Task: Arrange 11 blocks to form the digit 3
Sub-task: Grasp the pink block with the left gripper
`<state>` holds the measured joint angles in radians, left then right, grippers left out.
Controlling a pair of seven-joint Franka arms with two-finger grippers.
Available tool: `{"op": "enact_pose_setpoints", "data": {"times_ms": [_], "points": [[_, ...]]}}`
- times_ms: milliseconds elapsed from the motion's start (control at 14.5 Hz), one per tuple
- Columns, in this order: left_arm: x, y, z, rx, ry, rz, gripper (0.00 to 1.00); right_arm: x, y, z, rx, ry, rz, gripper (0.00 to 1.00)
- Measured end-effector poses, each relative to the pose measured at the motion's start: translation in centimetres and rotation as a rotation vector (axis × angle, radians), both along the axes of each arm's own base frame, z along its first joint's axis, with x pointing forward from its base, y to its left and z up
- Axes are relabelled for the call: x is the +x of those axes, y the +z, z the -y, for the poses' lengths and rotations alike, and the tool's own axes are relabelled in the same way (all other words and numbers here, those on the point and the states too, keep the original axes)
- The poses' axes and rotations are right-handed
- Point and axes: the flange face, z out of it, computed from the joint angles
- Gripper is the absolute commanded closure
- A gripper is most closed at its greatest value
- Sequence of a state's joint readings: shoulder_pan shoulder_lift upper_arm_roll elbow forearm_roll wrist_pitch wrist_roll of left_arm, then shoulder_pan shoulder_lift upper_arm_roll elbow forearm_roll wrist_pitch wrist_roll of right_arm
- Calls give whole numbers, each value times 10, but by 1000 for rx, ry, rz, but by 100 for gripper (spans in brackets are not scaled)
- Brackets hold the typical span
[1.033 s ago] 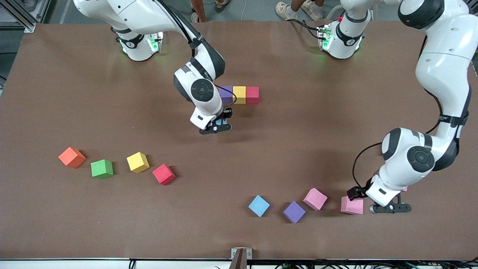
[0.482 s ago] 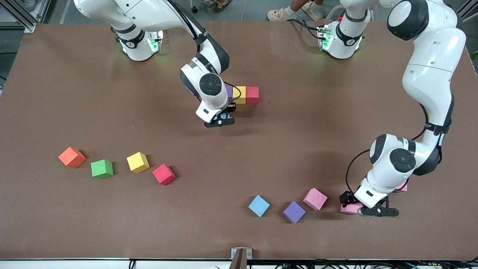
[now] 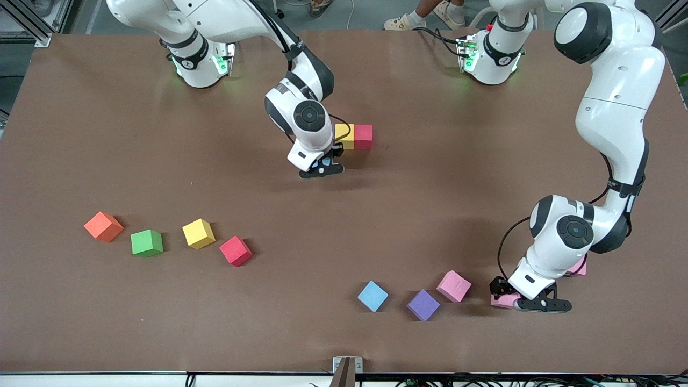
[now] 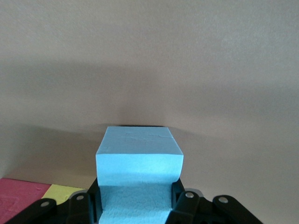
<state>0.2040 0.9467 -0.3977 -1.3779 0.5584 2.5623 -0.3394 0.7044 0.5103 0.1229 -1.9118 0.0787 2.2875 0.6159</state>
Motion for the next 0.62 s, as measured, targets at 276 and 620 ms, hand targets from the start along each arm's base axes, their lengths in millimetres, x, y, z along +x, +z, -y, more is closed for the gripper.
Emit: {"op": "enact_pose_setpoints", "data": {"times_ms": [276,620], "points": [[3,5,0,-14,39,10,86,-11,-4,-7,1,-12,8,58],[0,33,-4,-30,188,-121,85,-21,-7,-11,-2,-7,8,58]]}}
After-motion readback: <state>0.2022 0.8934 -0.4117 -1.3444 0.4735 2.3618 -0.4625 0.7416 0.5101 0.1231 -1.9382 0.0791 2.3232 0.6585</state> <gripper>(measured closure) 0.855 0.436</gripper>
